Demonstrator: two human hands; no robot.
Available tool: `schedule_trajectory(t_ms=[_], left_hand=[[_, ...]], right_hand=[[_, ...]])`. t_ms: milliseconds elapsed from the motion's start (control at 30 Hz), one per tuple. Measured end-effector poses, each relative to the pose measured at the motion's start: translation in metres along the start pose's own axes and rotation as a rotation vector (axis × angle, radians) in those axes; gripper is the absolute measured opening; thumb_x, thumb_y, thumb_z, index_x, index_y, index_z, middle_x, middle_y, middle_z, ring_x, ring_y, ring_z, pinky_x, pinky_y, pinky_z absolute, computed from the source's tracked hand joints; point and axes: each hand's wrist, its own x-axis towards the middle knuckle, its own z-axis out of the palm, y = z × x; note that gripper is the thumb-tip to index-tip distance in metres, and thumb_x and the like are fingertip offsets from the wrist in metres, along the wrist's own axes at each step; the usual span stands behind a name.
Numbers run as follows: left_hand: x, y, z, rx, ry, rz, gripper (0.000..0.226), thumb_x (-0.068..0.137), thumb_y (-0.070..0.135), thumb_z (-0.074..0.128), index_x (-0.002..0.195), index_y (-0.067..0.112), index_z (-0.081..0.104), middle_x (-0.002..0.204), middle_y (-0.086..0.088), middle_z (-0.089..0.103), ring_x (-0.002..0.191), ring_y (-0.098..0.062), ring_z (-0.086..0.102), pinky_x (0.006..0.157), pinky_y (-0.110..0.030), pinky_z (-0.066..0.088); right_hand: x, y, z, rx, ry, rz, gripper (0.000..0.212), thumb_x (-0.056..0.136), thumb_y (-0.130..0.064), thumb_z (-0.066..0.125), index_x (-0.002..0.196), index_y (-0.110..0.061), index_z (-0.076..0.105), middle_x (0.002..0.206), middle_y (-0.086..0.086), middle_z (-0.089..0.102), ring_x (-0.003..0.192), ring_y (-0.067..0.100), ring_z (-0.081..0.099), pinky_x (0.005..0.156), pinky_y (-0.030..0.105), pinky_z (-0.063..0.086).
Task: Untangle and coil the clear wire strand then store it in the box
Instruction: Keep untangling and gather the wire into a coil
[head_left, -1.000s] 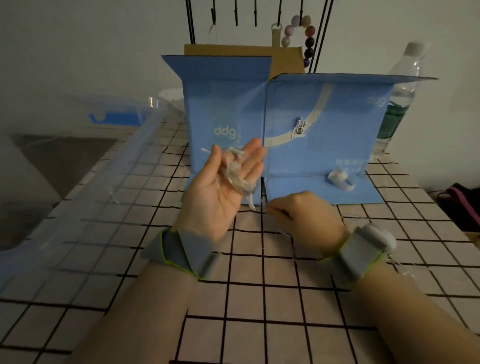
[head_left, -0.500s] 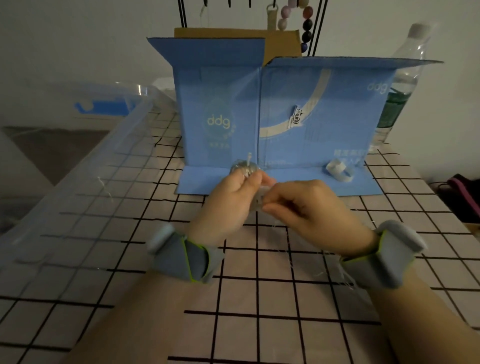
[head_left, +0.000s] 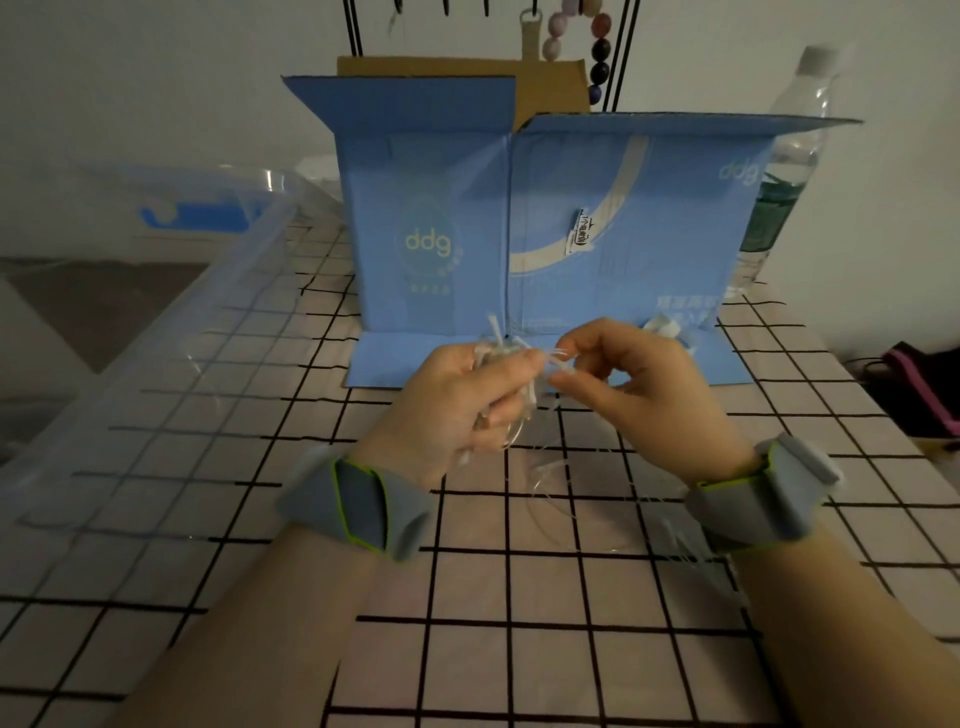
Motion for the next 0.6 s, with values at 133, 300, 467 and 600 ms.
schedule_trajectory(t_ms=[133,300,467,600], left_hand=[[0.001,0.003,-0.006,-0.296,0.107,0.041,0.046,0.085,0.025,0.052,0.04,0.022,0.04,0.032,0.008,0.031,0.023,-0.003,0.021,0.033,-0.012,0.022],[0.003,0.01,-0.011,-0.593,0.226,0.112,0.045,0.084,0.03,0.042,0.039,0.022,0.039,0.032,0.008,0.03,0.021,-0.002,0.021,0.031,-0.015,0.019],[0.003,0.015,-0.02,-0.742,0.322,0.21,0.056,0.096,0.029,0.032,0.041,0.022,0.038,0.033,0.008,0.029,0.021,-0.004,0.022,0.029,-0.016,0.023],[0.004,0.017,-0.025,-0.743,0.392,0.257,0.054,0.097,0.03,0.034,0.044,0.022,0.037,0.036,0.008,0.03,0.024,-0.003,0.022,0.031,-0.016,0.024]], right_hand=[[0.0,0.002,-0.002,-0.035,-0.005,0.01,0.008,0.085,-0.013,0.062,0.082,-0.02,0.063,0.074,-0.01,0.064,0.073,0.0,0.058,0.071,0.009,0.044],[0.006,-0.013,-0.01,0.369,0.111,0.195,0.015,0.088,-0.002,0.055,0.083,-0.015,0.061,0.062,-0.002,0.057,0.061,0.006,0.058,0.062,0.013,0.045],[0.012,-0.025,-0.026,0.216,-0.012,0.308,0.014,0.086,-0.01,0.059,0.073,-0.009,0.063,0.054,0.005,0.046,0.044,0.009,0.041,0.045,0.016,0.039],[0.016,-0.029,-0.037,0.145,-0.134,0.369,0.02,0.086,-0.011,0.059,0.066,-0.01,0.063,0.047,-0.006,0.04,0.04,0.007,0.032,0.039,0.017,0.028]])
